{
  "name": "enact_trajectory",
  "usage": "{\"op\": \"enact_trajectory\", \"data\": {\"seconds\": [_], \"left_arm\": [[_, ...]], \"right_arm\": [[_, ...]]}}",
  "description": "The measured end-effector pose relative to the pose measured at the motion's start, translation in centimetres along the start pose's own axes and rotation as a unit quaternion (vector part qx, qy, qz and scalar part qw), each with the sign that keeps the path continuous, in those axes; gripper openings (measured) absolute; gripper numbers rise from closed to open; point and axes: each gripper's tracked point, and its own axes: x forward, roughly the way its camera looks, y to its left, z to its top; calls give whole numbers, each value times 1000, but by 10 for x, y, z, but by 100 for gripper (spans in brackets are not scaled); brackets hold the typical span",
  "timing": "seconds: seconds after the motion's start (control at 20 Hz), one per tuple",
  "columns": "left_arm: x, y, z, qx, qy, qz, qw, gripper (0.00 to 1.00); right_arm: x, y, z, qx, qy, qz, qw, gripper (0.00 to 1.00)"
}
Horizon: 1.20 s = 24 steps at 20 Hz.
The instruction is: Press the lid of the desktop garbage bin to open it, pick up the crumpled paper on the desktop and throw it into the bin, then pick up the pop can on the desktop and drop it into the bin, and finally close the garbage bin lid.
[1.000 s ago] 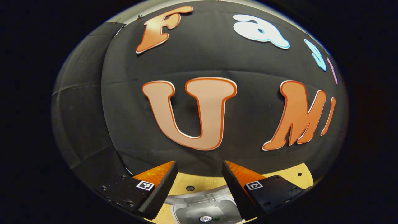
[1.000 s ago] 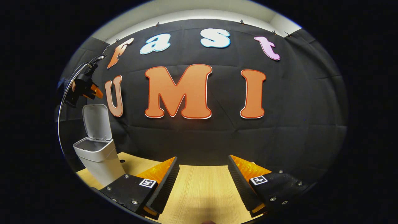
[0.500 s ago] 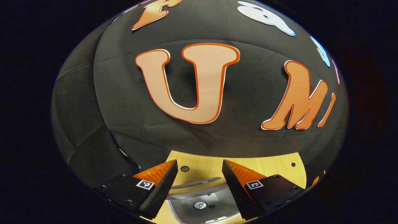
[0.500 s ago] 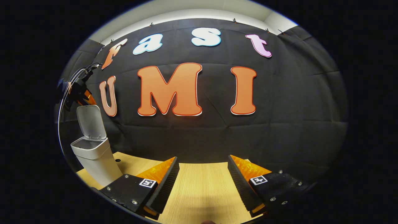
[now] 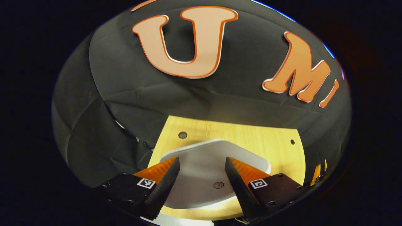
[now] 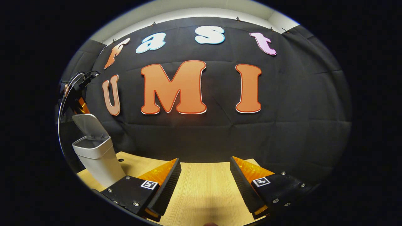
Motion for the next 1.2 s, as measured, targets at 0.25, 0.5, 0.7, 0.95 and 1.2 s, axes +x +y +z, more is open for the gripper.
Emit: {"op": "enact_trajectory", "data": {"seconds": [0.25, 0.5, 0.7, 0.95, 1.2], "left_arm": [[14, -7, -48, 1, 83, -8, 997, 94], [24, -8, -89, -14, 160, -8, 987, 94], [27, -11, -95, 6, 176, -2, 984, 95], [34, -14, -101, 55, 174, -5, 983, 98], [29, -13, -102, 48, 189, 4, 981, 98]], "right_arm": [[1, 1, -2, -2, 3, 4, 1000, 93], [1, -2, -5, -4, 7, 3, 1000, 93], [1, -1, -9, -7, 13, 5, 1000, 93], [-3, 2, -16, -16, 20, 9, 1000, 93], [-8, -1, -6, -14, 10, 9, 1000, 93]]}}
